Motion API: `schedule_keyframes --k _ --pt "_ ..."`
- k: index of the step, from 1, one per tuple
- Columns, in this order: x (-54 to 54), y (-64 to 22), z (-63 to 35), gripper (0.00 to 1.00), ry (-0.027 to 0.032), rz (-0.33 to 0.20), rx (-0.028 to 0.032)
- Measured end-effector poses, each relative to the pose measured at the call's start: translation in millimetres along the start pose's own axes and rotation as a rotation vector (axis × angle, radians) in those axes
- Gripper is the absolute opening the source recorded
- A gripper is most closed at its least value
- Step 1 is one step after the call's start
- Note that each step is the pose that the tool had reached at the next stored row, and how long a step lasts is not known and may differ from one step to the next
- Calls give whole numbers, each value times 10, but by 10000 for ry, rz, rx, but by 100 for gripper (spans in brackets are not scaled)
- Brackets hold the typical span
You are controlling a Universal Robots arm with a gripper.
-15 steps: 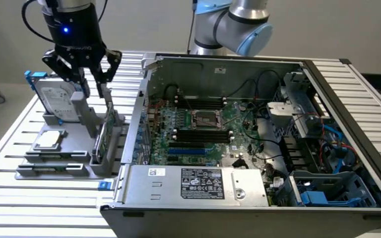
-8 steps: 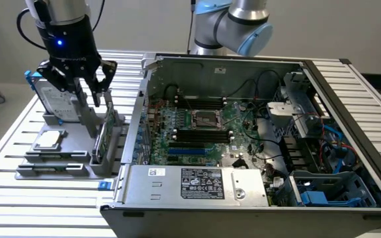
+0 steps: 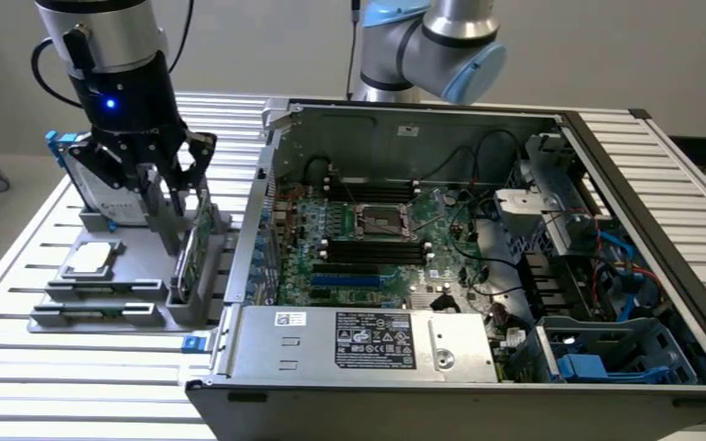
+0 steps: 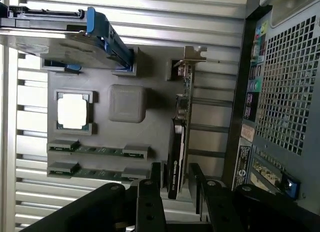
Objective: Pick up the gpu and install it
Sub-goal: 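Pick up the gpu and move the gpu toward the slot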
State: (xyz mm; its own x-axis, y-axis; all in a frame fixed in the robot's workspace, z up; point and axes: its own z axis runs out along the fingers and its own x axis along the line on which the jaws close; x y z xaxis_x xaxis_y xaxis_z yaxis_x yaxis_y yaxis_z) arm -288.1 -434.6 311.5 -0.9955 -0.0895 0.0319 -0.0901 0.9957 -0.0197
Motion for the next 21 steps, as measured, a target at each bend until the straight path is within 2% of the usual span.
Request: schedule_keyframes --k 7,16,21 --pt "-4 -110 129 36 -1 0 0" --pt "-108 -122 289 36 0 4 -1" --pt "-118 -98 380 36 2 47 -1"
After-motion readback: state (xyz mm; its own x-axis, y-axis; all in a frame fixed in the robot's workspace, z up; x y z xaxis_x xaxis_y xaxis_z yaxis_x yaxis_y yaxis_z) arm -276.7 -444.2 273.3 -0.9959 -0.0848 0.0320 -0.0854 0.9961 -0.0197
